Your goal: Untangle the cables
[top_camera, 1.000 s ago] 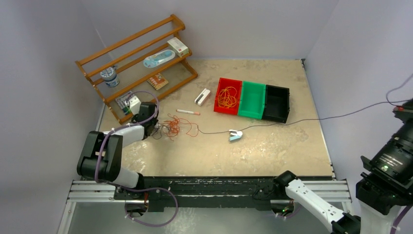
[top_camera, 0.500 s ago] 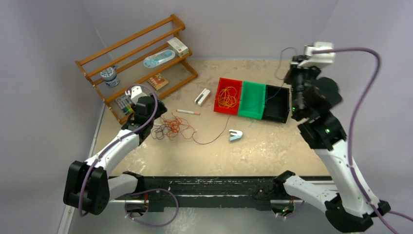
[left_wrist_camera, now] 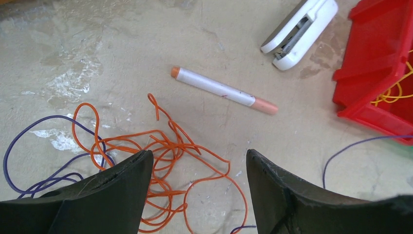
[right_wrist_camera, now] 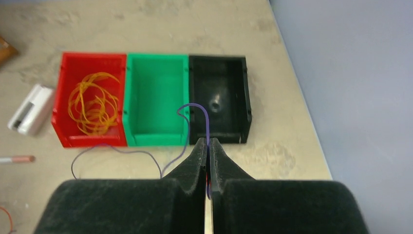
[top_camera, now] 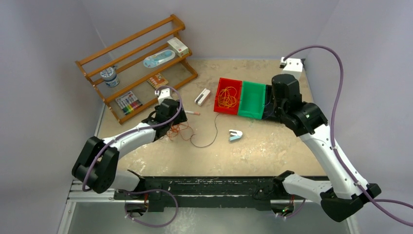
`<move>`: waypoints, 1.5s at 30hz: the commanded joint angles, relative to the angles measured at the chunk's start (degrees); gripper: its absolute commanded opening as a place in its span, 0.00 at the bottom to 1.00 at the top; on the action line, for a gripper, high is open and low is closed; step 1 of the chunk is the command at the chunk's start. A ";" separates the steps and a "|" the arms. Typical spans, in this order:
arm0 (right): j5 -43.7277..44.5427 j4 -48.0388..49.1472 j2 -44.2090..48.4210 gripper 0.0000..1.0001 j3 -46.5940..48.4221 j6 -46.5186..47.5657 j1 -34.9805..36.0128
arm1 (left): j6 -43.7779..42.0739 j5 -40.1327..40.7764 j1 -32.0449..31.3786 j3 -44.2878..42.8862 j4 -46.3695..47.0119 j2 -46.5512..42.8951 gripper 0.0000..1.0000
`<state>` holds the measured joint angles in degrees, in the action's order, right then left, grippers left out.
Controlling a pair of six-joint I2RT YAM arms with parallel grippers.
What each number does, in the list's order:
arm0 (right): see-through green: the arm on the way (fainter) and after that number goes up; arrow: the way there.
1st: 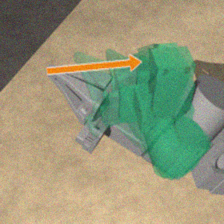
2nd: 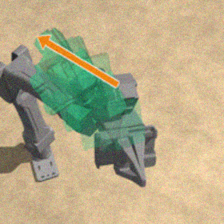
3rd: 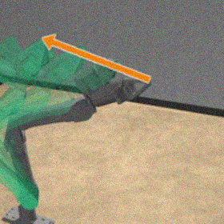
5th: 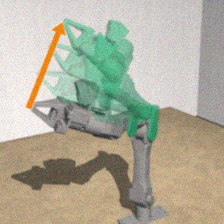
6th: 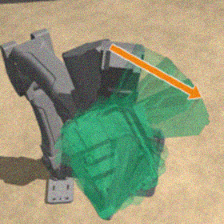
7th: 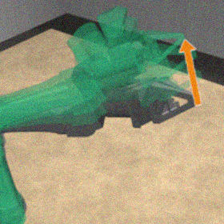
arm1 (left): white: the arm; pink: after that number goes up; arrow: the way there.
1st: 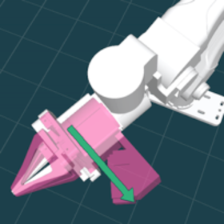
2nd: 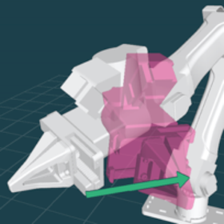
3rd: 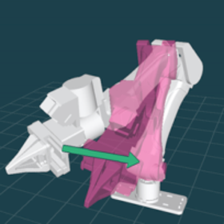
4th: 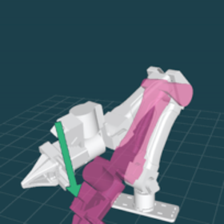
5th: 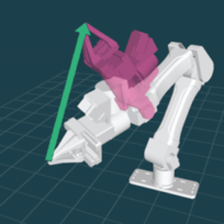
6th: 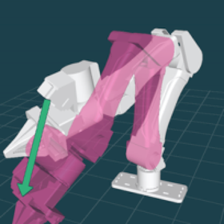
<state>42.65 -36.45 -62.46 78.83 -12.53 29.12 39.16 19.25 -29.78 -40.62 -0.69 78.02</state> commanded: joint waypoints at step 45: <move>-26.37 64.42 -22.01 0.67 -38.53 -29.92 14.18 | -0.07 -1.89 -4.15 -1.26 -0.69 9.34 0.70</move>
<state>14.09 16.53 -81.56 40.53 -36.82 42.39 39.38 16.51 -33.78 -42.52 -3.92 87.07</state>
